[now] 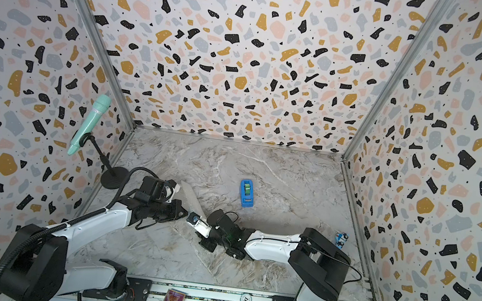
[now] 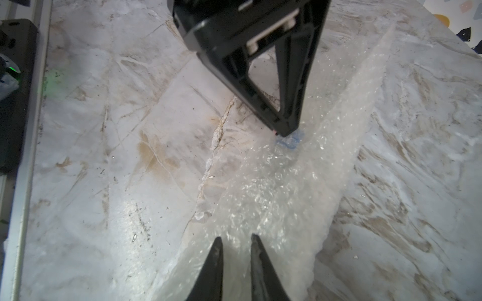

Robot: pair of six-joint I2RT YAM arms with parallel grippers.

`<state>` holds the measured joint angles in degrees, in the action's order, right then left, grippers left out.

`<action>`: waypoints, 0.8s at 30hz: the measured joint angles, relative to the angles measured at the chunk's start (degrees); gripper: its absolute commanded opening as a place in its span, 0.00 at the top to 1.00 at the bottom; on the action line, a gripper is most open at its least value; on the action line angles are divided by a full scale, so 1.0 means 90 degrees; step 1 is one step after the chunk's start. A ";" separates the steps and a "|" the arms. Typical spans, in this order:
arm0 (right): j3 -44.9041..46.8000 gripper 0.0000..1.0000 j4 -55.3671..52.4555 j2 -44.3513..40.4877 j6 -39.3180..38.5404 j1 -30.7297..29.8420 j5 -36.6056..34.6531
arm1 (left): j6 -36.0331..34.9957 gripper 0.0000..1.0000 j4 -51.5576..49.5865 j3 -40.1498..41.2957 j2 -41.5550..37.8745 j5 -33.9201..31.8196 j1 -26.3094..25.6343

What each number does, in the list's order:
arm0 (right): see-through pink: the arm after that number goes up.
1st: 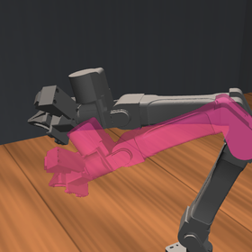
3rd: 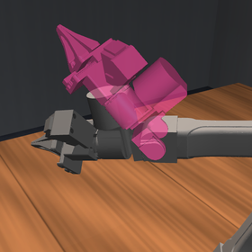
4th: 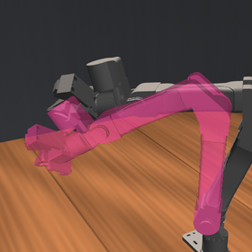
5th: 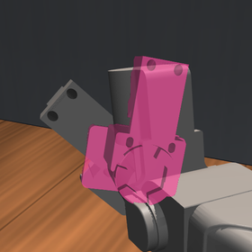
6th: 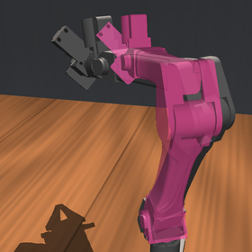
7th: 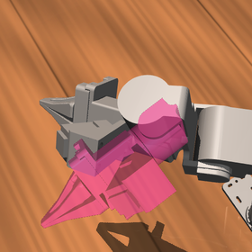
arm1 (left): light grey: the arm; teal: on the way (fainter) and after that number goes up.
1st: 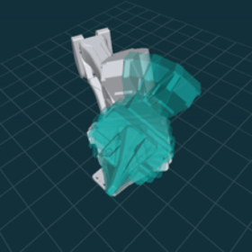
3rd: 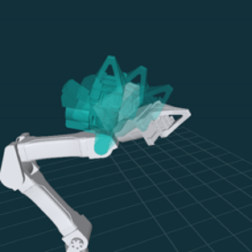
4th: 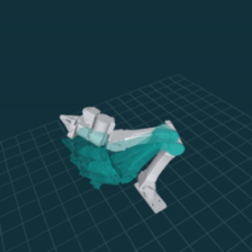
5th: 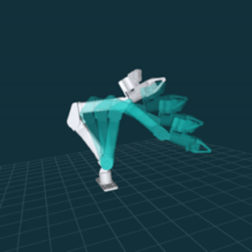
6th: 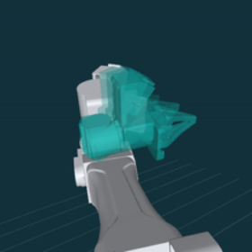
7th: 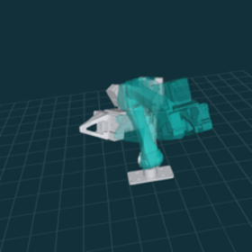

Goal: Wrap wine bottles in bubble wrap
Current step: Stick the tape on the bubble wrap.

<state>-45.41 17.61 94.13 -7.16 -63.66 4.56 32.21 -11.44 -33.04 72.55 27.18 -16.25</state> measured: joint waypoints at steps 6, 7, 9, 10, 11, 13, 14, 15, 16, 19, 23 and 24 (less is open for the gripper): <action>-0.0005 0.80 -0.0005 0.0002 0.0000 0.0002 -0.0032 | -0.0007 0.94 0.0236 0.0024 0.0083 0.0019 0.0007; -0.0007 0.80 -0.0002 0.0002 0.0000 0.0002 -0.0032 | -0.0017 0.93 0.0219 0.0022 0.0073 0.0010 0.0007; -0.0010 0.80 0.0000 0.0010 -0.0002 0.0000 -0.0015 | -0.0083 0.93 0.0032 -0.0053 0.0024 -0.0049 0.0007; -0.0015 0.80 0.0000 0.0010 -0.0002 0.0000 -0.0012 | -0.0124 0.93 -0.0085 -0.0117 0.0000 -0.0073 0.0005; -0.0017 0.81 -0.0002 0.0012 -0.0005 0.0000 -0.0012 | -0.0153 0.92 -0.0238 -0.0209 -0.0039 -0.0102 -0.0007; -0.0019 0.80 -0.0005 0.0012 -0.0007 0.0000 -0.0010 | -0.0172 0.91 -0.0454 -0.0423 -0.0131 -0.0155 -0.0058; -0.0019 0.80 -0.0005 0.0012 -0.0022 0.0000 -0.0010 | -0.0168 0.91 -0.0510 -0.0542 -0.0180 -0.0199 -0.0102; -0.0022 0.80 -0.0005 0.0012 -0.0032 0.0000 -0.0010 | -0.0160 0.90 -0.0529 -0.0653 -0.0209 -0.0231 -0.0158; -0.0022 0.80 -0.0005 0.0012 -0.0041 0.0000 -0.0010 | -0.0143 0.91 -0.0522 -0.0743 -0.0214 -0.0250 -0.0233; -0.0022 0.81 -0.0005 0.0012 -0.0070 -0.0002 -0.0012 | -0.0041 0.91 -0.0379 -0.0957 -0.0114 -0.0270 -0.0585; -0.0022 0.81 -0.0002 0.0017 -0.0095 -0.0007 -0.0017 | 0.0172 0.91 -0.0049 -0.1001 0.0211 -0.0255 -0.0930; -0.0024 0.81 0.0000 0.0024 -0.0100 -0.0012 -0.0019 | 0.0223 0.91 0.0022 -0.1001 0.0323 -0.0248 -0.0988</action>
<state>-45.63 17.61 94.35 -8.05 -63.77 4.38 34.22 -11.25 -42.04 75.46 24.95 -25.15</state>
